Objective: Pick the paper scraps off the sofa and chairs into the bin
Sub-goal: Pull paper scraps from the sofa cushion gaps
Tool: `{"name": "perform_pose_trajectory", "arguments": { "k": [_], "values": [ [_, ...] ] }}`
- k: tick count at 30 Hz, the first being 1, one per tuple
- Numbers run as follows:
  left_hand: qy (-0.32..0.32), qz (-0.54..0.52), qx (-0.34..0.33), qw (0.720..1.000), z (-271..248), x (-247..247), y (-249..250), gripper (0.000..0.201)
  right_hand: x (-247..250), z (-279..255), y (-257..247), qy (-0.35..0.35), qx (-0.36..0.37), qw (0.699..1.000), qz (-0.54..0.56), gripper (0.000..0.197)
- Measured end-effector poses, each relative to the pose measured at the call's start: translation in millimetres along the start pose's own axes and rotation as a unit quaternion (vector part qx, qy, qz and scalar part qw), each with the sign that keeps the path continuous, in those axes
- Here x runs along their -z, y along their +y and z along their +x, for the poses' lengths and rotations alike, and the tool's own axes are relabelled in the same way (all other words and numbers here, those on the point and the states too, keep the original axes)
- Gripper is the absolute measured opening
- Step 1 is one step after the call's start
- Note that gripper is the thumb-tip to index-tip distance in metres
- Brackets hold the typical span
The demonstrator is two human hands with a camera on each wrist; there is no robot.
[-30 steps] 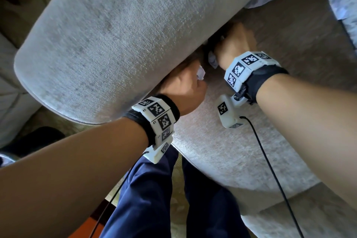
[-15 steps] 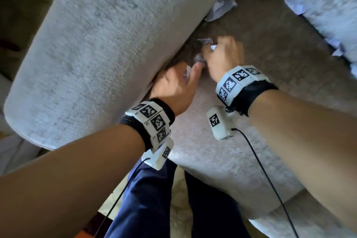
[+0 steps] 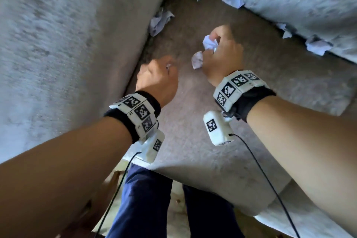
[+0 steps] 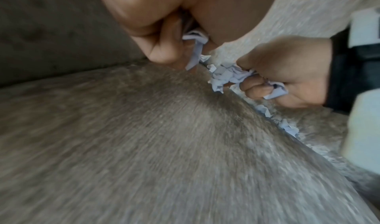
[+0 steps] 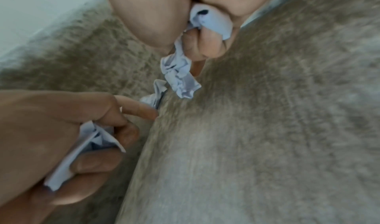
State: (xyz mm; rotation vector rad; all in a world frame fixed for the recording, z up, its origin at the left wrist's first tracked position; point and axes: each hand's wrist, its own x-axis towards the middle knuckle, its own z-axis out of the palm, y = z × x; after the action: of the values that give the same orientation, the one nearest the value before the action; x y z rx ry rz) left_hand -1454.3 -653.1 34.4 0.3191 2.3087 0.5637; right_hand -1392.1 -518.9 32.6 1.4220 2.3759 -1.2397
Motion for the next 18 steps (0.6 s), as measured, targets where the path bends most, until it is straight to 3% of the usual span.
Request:
{"name": "perform_pose_trajectory", "arguments": {
  "k": [6, 13, 18],
  "values": [
    [0.003, 0.025, -0.006, 1.0, 14.8, -14.8, 24.7, 0.032, 18.9, 9.9, 35.9, -0.007, -0.048, 0.999, 0.024, 0.008],
    [0.0, 0.064, 0.032, 0.997, 34.0, -19.8, 40.0, 0.029, 41.7, 23.1, 55.2, -0.026, -0.023, 0.999, -0.035, 0.02],
    [0.03, 0.109, 0.014, 0.994, 47.4, -14.4, 55.5, 0.021, 44.1, 30.6, 56.1, -0.031, -0.035, 0.999, -0.002, 0.048]
  ]
}}
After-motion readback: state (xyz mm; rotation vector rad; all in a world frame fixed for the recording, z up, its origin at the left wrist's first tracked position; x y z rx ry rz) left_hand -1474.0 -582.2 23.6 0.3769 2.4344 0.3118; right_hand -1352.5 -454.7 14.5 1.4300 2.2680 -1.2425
